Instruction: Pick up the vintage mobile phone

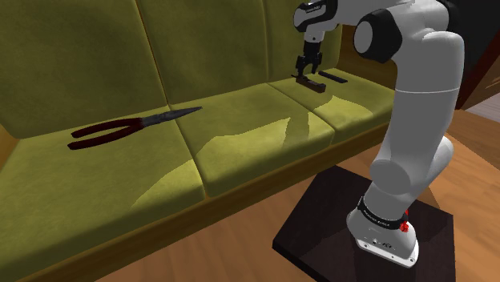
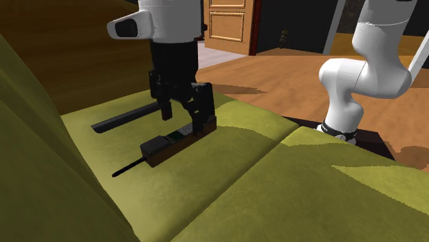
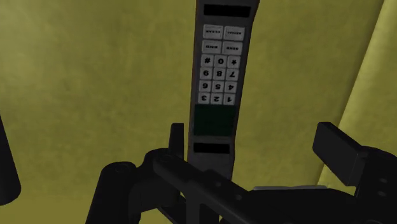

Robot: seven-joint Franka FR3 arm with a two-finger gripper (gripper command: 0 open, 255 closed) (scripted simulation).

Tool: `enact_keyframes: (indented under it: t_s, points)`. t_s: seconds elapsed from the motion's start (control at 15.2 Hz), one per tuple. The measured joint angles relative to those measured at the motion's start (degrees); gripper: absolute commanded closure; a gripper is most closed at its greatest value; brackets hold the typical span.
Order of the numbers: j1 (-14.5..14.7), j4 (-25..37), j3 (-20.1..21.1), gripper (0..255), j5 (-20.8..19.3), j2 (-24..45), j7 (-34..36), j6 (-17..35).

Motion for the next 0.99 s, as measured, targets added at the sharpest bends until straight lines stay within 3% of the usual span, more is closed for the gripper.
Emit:
enact_keyframes:
  t_s: [0.13,0.59,0.66,0.99]
  points:
    - [-1.4,3.3,-0.3,0,1.1,3.2,-0.6,-0.6]
    - [-1.6,-0.3,-0.2,0,1.7,4.4,-1.0,4.1]
    - [-1.6,-0.5,-0.2,255,1.7,4.5,-1.0,4.3]
    - [-1.6,-0.6,-0.1,255,1.8,4.5,-1.1,4.5]
